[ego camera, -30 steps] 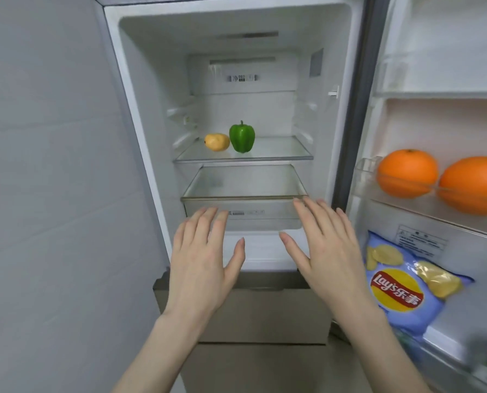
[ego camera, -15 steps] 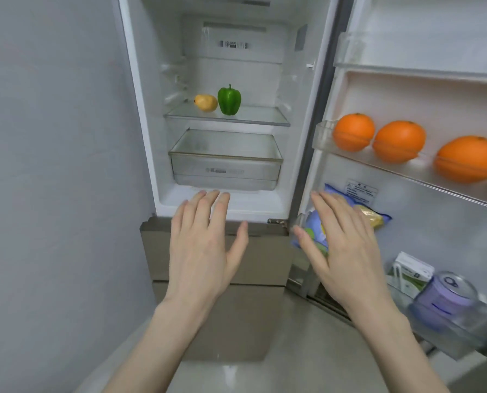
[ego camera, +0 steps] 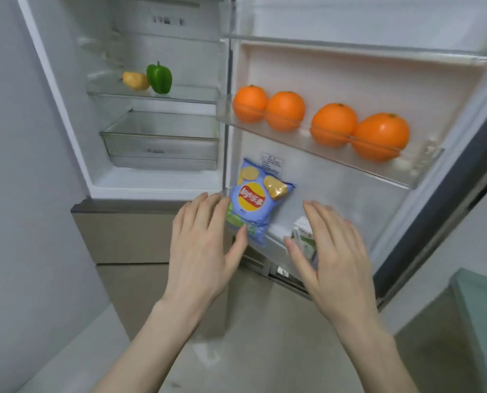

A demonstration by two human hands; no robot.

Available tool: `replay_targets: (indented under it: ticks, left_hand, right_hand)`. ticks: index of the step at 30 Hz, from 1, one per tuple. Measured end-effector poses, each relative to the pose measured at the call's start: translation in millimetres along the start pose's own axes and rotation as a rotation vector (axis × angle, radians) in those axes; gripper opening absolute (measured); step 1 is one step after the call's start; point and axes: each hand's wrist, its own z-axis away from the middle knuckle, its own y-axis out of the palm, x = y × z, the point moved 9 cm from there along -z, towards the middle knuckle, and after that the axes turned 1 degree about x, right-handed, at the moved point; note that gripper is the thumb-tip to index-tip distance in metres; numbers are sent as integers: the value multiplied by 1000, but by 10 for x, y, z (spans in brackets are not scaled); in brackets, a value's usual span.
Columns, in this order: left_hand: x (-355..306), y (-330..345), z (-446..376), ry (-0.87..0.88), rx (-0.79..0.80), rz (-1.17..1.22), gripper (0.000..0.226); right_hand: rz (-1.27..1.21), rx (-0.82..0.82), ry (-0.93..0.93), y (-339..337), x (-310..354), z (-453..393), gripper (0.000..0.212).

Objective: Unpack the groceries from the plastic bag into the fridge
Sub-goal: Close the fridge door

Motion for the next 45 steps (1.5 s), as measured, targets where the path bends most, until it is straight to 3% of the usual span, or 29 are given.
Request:
replay_targets:
  ticks: [7,10,15,19,25,31,35,45]
  left_hand:
    - [-1051,559,9,-20,15,50,48]
    - [-1373,730,39,-41,19,42,47]
    - [-1750,883,65,-67,33,-14,47]
    - [-1931,835,50,-86,23,-49,46]
    - [-2090,727,32,-79,10,-96,45]
    - [-2092,532,114,-106,-73,-85,43]
    - [-2083,345,216,-108,-108,-94,41]
    - [-1732,-211,447,-156,-144,-202,37]
  right_hand:
    - [-85,-200,20,-564,-1142,263,56]
    - [-220,-305,115,-757,-1626,310,57]
    - [-463,-224,316,-650,-2324,118,82]
    - [-689,-83,396,-403,-2561,-75,84]
    - [-975,-31,418,-225,-2635,-137,64]
    - [-1027,-6,378,-276,-2545,7,52]
    - [-1016,-73,320,-352,-2388,132,45]
    - [-1029,-105,37,-331,-1528,398,71]
